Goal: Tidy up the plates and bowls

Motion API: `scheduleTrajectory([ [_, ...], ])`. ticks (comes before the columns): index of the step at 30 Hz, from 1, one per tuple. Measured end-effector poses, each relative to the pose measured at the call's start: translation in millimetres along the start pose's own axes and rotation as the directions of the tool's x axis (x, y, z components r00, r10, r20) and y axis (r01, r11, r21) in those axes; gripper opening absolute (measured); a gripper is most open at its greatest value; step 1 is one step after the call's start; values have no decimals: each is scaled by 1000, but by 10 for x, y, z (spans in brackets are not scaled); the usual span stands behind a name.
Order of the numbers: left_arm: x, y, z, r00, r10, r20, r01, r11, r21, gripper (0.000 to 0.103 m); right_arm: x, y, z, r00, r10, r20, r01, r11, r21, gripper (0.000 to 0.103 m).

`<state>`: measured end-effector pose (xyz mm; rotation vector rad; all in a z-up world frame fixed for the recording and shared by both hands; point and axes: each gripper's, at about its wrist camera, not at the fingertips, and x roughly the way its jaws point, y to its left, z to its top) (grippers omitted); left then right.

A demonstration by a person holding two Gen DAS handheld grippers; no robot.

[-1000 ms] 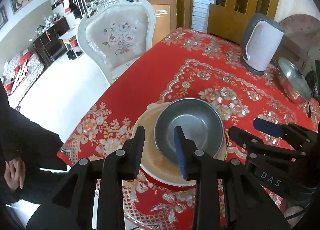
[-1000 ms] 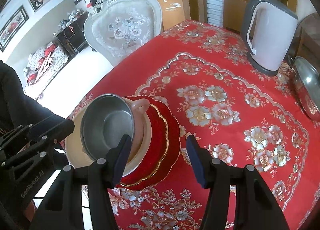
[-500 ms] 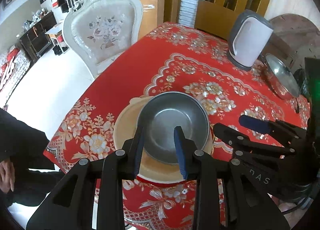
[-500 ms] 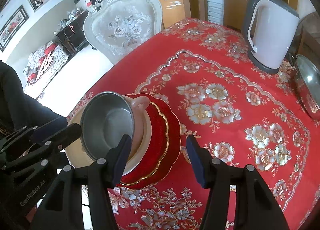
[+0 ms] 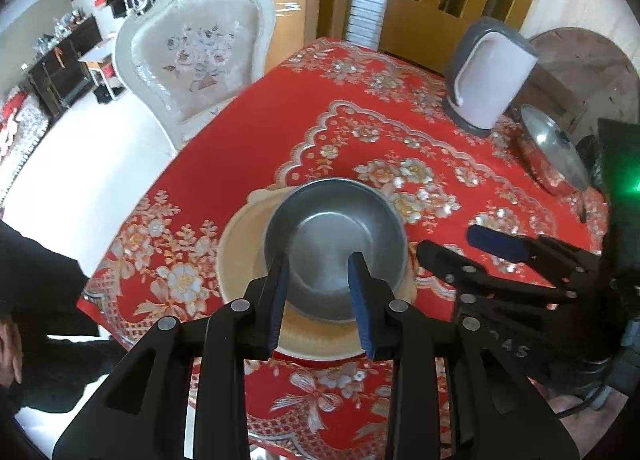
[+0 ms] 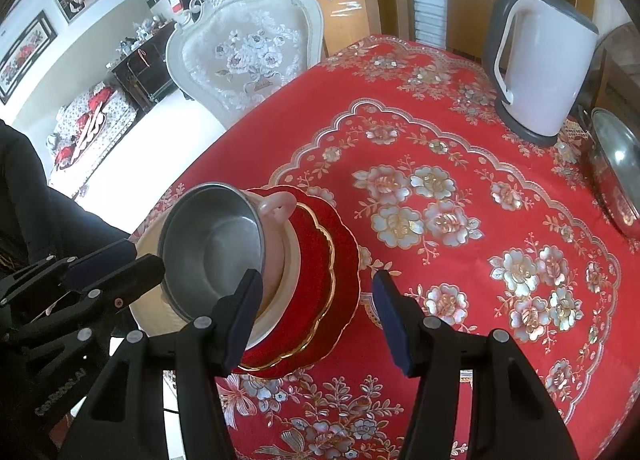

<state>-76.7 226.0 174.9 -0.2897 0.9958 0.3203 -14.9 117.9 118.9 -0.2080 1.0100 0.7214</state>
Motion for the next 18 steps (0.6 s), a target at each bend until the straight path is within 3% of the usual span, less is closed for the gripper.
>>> scheduleTrajectory([
  [18, 35, -87, -55, 998, -2, -64, 6, 999, 54, 30, 10, -19, 2, 1000, 1, -4, -1, 1000, 0, 57],
])
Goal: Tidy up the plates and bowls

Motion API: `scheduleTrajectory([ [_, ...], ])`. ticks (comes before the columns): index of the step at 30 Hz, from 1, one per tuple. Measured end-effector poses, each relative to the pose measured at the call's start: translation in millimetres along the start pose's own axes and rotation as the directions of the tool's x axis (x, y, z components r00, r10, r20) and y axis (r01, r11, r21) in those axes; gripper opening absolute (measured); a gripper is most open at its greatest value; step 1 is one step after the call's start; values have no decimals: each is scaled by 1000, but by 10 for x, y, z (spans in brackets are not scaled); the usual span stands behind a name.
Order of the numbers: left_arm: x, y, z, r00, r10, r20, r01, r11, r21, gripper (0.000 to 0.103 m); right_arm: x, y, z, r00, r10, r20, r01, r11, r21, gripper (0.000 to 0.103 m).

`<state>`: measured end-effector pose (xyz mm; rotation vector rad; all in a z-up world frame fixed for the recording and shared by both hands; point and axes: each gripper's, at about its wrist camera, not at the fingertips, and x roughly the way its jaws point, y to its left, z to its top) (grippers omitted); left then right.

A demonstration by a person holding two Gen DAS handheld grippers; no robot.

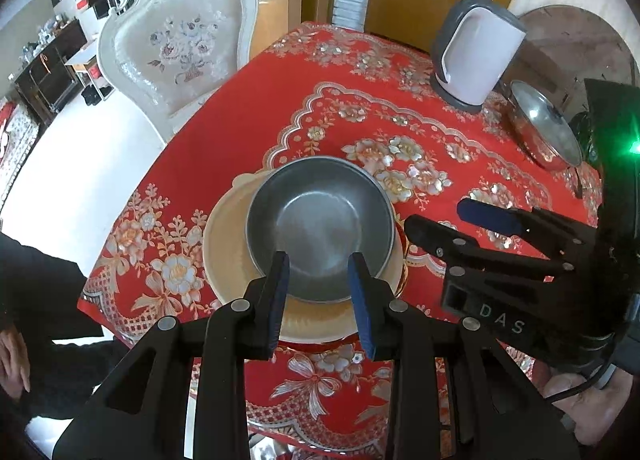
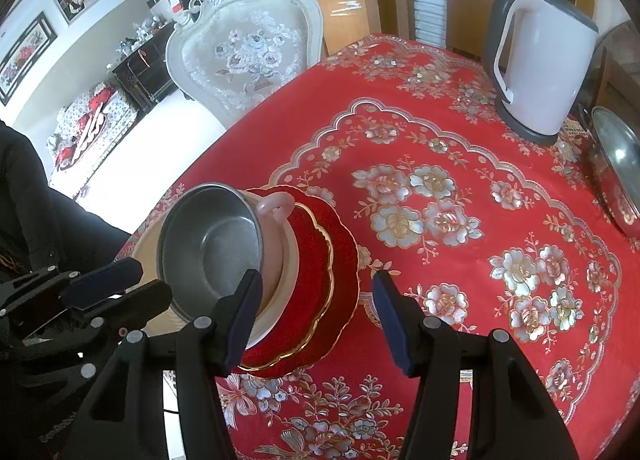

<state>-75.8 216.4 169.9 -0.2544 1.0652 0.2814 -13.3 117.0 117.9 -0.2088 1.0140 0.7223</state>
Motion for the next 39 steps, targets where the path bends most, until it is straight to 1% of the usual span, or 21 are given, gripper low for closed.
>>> scheduleTrajectory([
  [5, 1, 36, 12, 1000, -19, -2, 19, 1000, -22, 30, 1, -5, 0, 1000, 1, 0, -1, 1000, 2, 57],
  [9, -9, 15, 14, 1000, 23, 5, -23, 1000, 0, 30, 3, -7, 1, 1000, 4, -2, -4, 1000, 1, 57],
  [10, -9, 5, 15, 1000, 23, 4, -23, 1000, 7, 30, 2, -13, 2, 1000, 4, -2, -4, 1000, 0, 57],
  [12, 4, 1, 16, 1000, 8, -11, -7, 1000, 10, 30, -2, -21, 4, 1000, 4, -1, -4, 1000, 0, 57],
  [16, 26, 32, 25, 999, -27, -39, 26, 1000, -16, 30, -4, -18, 4, 1000, 3, 0, -3, 1000, 1, 57],
  [23, -15, 62, 42, 1000, 3, -18, -3, 1000, -25, 30, 8, -42, 10, 1000, 0, -2, 0, 1000, 8, 57],
  [27, -48, 25, 42, 999, 33, 0, -33, 999, 2, 30, 5, -37, 10, 1000, 2, 0, -2, 1000, 6, 57],
  [31, -24, 6, 34, 1000, 18, -10, -18, 1000, 12, 30, 21, -10, 6, 1000, 5, -6, -5, 1000, -2, 57],
  [39, 37, 61, 6, 999, 10, -34, -10, 1000, -8, 30, 8, 2, 4, 1000, 13, 0, -13, 1000, -3, 57],
])
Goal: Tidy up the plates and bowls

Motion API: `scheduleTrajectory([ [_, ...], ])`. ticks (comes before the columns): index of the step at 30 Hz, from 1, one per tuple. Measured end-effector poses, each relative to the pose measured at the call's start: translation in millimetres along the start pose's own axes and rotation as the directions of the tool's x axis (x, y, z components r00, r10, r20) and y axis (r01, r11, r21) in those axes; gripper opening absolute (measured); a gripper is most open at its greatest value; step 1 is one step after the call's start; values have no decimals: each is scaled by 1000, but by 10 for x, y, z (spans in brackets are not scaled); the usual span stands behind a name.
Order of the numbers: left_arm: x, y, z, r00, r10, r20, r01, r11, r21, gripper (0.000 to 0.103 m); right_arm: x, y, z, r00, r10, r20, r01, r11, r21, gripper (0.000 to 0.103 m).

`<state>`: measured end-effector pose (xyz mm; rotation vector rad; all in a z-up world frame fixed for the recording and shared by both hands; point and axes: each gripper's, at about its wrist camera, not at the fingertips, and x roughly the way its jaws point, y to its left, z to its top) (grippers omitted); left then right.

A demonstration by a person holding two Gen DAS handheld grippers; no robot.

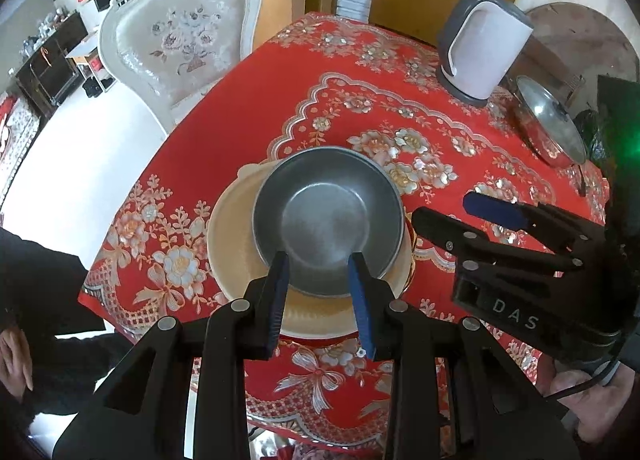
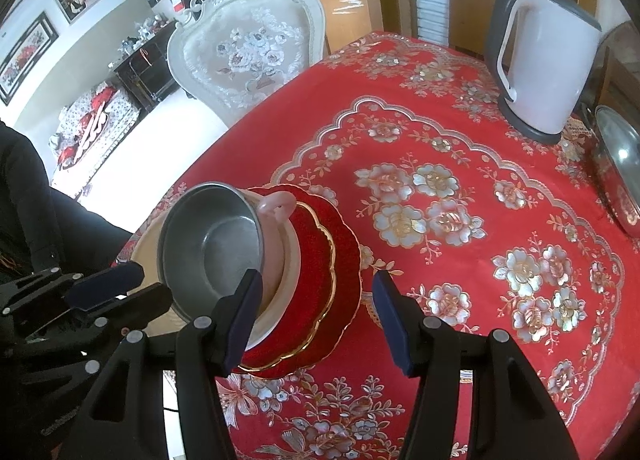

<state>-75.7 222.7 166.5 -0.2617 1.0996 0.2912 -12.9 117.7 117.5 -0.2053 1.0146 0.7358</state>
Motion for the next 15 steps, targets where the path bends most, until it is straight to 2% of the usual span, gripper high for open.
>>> scheduleTrajectory([
  [5, -19, -15, -18, 1000, 17, 14, -17, 1000, -2, 30, -3, 8, 2, 1000, 0, 2, 0, 1000, -1, 57],
  [13, -2, 38, 9, 998, -61, 23, 62, 995, -73, 30, -18, -14, -14, 1000, 0, -4, 0, 1000, 14, 57],
  [15, 20, 17, 10, 1000, -24, 17, 25, 998, -61, 30, -19, -25, -18, 1000, 0, -5, 0, 1000, 14, 57],
])
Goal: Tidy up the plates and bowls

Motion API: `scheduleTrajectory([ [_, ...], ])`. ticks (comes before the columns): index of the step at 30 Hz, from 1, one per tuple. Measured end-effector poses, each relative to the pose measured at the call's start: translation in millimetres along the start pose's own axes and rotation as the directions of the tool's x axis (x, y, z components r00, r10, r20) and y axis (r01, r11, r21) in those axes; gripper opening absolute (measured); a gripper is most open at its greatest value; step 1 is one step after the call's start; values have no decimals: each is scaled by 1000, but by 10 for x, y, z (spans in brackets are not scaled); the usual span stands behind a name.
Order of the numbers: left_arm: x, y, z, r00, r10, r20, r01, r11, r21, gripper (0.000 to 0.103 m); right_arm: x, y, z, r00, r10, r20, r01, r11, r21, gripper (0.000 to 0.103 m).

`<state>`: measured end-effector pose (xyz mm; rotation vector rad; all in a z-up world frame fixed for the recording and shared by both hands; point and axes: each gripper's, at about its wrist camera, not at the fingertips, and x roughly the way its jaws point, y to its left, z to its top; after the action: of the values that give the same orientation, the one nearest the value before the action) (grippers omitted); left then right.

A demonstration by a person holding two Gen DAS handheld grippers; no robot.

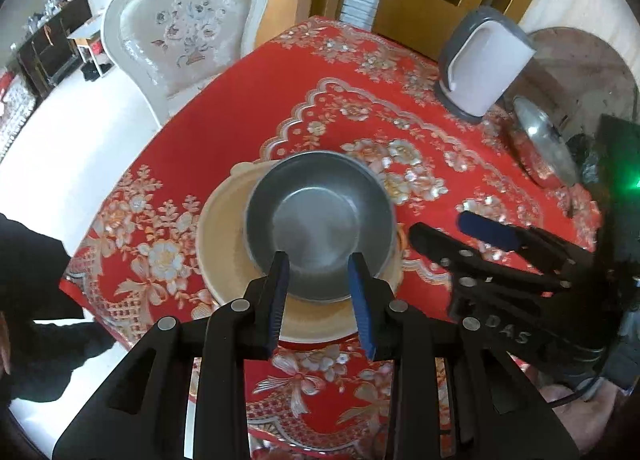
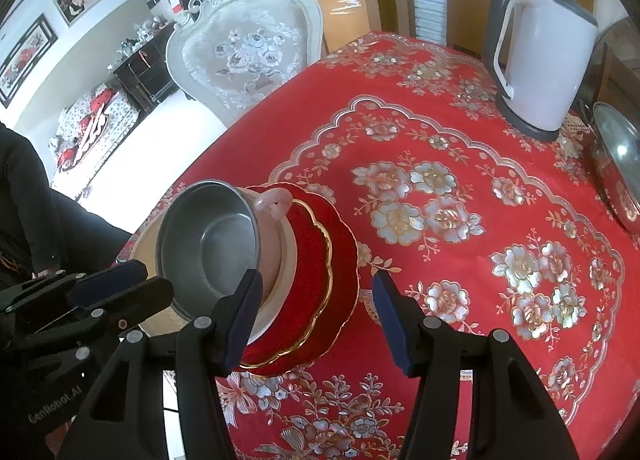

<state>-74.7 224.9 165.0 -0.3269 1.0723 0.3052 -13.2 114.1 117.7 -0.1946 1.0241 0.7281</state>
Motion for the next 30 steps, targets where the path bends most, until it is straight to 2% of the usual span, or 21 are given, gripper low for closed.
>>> scheduleTrajectory([
  [2, 15, -24, -11, 1000, 26, -5, -26, 999, 20, 30, 5, -9, -2, 1000, 1, -1, -1, 1000, 3, 57],
  [13, 26, 19, -25, 1000, -21, -15, 21, 1000, 7, 30, 15, -23, 0, 1000, 2, -7, -2, 1000, 6, 57],
  [30, 12, 42, -12, 1000, -9, -7, 9, 1000, -6, 30, 44, -30, -25, 1000, 4, -10, -4, 1000, 6, 57],
])
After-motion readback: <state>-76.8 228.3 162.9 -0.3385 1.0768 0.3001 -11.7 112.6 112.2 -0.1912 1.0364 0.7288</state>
